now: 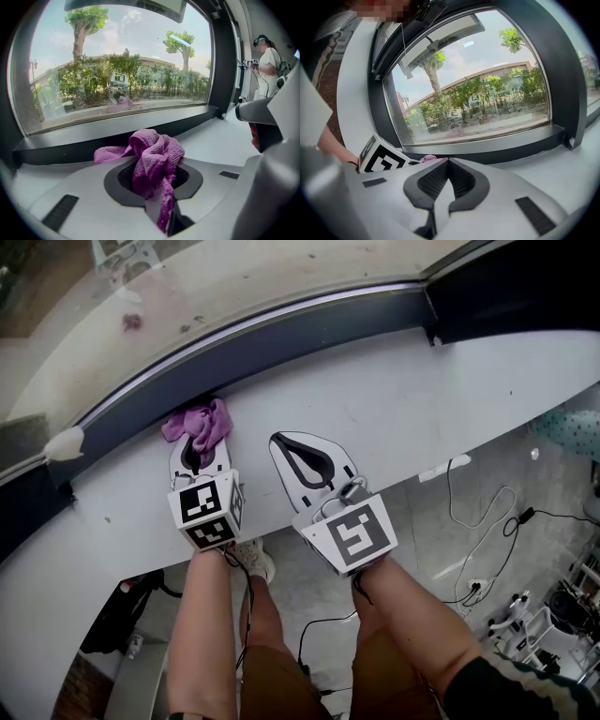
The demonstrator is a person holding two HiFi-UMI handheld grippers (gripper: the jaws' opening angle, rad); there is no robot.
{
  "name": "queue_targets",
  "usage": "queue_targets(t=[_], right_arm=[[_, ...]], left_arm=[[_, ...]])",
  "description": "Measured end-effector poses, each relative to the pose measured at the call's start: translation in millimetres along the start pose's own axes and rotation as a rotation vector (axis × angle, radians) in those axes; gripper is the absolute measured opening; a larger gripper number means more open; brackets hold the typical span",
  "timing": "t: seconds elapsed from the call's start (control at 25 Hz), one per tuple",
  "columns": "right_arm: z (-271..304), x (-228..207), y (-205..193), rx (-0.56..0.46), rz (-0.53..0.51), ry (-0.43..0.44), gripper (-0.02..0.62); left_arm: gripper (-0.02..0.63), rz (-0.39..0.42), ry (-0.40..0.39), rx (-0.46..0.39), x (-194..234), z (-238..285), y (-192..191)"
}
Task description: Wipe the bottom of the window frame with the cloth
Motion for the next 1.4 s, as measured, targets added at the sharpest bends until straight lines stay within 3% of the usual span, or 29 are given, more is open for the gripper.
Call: queue_targets(t=[0.32,0.96,1.4], right_arm=[[-24.6,-44.7,-3.2,0.004,0.015,-0.043,0.014],[-62.5,-115.2,-4.5,-0.001,0.011,-0.091,0.014],[-90.6,-175.2,-4.8,-0.001,0.018,-0.138,0.014]], left_arm=[[0.103,-0.002,-0.014,-0.011,-35.4,17.7,13.6],[0.101,0.065,-0.156,-0.016,-139.3,53.8,42.4],[0.103,0.075,-0.198,-0.023,-193.9,78.9,61.3]])
Point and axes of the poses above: the fingertips, and each gripper's own axes: z forward along the fingers, x to its left, y out of its top, the point moved 5 cm from there along -z, backward along the fingers, and after that the axes turned 1 degree about -x, right-handed, at the moved point
